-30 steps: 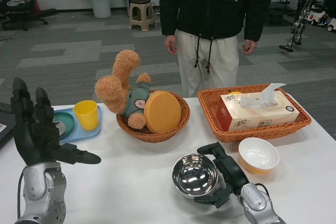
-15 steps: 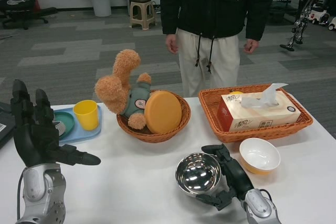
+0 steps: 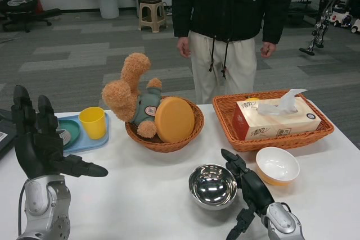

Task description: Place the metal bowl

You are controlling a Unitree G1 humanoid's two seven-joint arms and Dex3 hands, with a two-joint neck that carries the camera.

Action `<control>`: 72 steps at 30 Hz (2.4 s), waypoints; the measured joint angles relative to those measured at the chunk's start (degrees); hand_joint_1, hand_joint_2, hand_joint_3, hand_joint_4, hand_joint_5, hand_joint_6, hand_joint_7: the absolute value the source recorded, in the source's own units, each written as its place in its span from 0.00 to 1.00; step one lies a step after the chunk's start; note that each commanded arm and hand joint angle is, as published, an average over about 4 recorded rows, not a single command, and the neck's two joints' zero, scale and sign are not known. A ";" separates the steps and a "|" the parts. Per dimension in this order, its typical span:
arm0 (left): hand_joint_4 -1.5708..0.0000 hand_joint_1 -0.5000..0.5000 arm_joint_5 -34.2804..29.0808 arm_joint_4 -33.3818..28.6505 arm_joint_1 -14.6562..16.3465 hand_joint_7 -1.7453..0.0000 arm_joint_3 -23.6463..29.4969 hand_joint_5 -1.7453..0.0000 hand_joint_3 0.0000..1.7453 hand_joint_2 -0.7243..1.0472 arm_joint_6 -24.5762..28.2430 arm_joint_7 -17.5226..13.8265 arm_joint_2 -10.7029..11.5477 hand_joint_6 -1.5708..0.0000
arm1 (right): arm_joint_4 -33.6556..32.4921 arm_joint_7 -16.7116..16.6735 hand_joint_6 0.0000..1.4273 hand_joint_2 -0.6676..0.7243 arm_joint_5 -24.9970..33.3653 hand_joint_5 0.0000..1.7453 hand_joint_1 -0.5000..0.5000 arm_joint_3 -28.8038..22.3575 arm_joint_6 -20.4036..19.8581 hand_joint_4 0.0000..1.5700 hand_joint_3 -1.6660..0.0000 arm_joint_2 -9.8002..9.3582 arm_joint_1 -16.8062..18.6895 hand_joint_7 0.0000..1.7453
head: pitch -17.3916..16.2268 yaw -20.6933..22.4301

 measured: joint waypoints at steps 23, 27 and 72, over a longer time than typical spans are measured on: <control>1.00 0.00 -0.04 -0.17 0.08 1.00 -0.43 1.00 0.05 0.00 -0.01 -0.05 0.02 1.00 | -27.69 0.34 0.00 0.91 3.22 0.00 0.05 -8.01 4.59 0.00 1.00 -0.96 5.12 0.00 | 1.83 0.26; 1.00 0.00 -0.12 -0.20 0.19 1.00 -0.45 1.00 0.05 0.00 -0.01 -0.20 0.08 1.00 | -30.20 -0.34 0.00 0.91 3.82 0.00 0.06 -8.67 4.76 0.00 1.00 -1.12 5.34 0.00 | 3.83 0.12; 1.00 0.00 -2.91 -0.15 -0.52 1.00 -2.32 1.00 0.05 0.01 0.62 -3.80 0.46 1.00 | -30.96 -18.80 0.00 0.86 9.41 0.00 0.04 -2.88 -4.52 0.00 1.00 -2.75 1.74 0.00 | 11.91 1.72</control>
